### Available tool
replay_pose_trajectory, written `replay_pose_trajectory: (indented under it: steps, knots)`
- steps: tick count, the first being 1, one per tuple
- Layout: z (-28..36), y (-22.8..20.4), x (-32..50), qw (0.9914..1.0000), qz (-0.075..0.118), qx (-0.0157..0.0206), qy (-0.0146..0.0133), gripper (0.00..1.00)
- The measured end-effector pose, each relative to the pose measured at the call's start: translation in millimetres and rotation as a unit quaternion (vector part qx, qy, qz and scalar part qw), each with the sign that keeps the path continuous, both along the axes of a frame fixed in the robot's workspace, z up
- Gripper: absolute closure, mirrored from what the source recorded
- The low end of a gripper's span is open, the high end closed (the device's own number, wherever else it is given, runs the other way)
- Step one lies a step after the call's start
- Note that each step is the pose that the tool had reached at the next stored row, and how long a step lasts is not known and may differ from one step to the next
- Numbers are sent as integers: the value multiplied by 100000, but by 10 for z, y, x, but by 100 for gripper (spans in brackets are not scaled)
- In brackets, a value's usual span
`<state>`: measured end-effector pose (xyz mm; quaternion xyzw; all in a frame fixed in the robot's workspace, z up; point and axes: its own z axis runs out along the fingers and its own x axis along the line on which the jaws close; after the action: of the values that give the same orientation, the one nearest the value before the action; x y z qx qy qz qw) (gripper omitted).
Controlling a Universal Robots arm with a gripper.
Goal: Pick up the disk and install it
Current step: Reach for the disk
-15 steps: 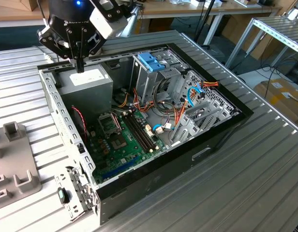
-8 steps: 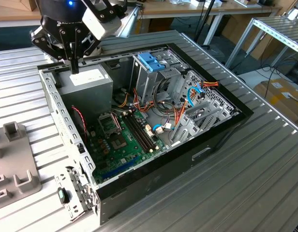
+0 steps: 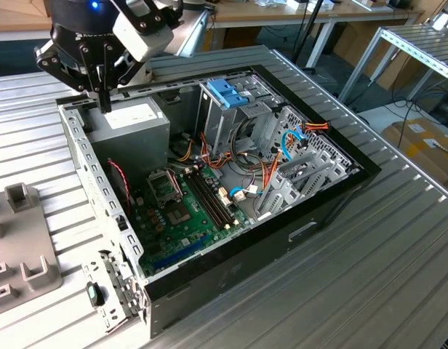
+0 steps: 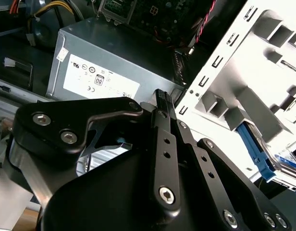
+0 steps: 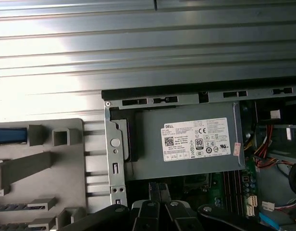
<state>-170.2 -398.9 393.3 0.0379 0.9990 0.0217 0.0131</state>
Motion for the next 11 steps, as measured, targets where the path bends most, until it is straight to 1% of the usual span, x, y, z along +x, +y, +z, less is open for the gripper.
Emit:
replay_pose_trajectory:
  steps: [7, 11]
  knots:
    - [0, 0, -62, 100000, 1, -1, 5, 89]
    - [0, 0, -123, 100000, -1, -1, 2, 89]
